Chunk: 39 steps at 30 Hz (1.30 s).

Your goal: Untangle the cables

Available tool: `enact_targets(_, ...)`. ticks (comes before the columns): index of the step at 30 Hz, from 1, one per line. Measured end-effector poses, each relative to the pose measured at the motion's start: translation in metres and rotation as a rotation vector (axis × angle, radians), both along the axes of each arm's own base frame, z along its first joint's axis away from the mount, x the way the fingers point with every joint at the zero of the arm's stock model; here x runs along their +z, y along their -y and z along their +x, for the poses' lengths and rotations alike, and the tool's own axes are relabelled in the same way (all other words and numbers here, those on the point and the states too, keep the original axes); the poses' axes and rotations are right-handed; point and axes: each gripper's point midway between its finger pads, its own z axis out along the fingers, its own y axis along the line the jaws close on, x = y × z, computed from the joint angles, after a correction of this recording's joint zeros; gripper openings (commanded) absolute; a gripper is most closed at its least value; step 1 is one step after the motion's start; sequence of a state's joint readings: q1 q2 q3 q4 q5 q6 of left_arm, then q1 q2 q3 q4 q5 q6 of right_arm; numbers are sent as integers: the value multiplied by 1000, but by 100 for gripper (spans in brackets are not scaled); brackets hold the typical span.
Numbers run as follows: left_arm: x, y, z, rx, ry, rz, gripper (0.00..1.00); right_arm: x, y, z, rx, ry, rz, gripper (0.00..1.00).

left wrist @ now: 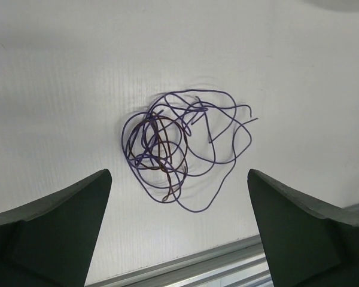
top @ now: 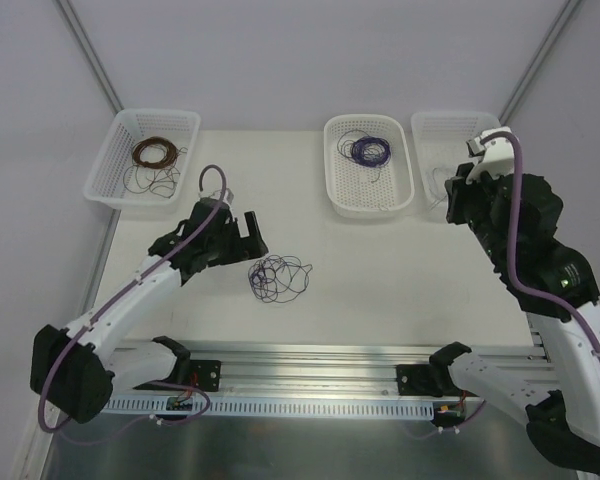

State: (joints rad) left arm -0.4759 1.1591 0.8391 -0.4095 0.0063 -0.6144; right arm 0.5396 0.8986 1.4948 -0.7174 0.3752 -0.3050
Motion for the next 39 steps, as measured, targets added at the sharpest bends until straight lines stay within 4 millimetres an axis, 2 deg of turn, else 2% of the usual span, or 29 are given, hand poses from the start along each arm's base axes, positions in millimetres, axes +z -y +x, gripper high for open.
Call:
enact_targets(5,51,-9,-7,-77,210,-6,99,1,-5,34,-20,-42,18,1)
enact_targets(8,74,-25,-15,-93,341,28,99,14,-2,62,-47,-40,37,1)
enact_targets(10,82,-37,-20,-84,415,60,99,24,3,78,-68,-26,51,1)
enact_targets(14,83,-62,-29,-33,504,123,99,45,20,106,-127,38,84,1)
enact_targets(18,69,-78,-33,9,503,183,99,59,42,126,-189,92,98,1)
enact_targets(25,64,-90,-29,52,492,248,99,103,86,171,-295,235,122,1)
enact_targets(28,59,-92,-27,55,476,266,99,112,101,193,-317,274,128,1)
enact_targets(31,55,-92,-26,53,459,278,99,104,116,220,-337,275,141,1)
enact_targets(34,50,-91,-25,46,442,290,99,83,130,252,-355,246,154,2)
enact_targets(36,46,-91,-24,40,427,302,99,56,140,274,-370,199,164,3)
enact_targets(39,39,-90,-22,28,401,321,99,4,153,302,-389,101,178,6)
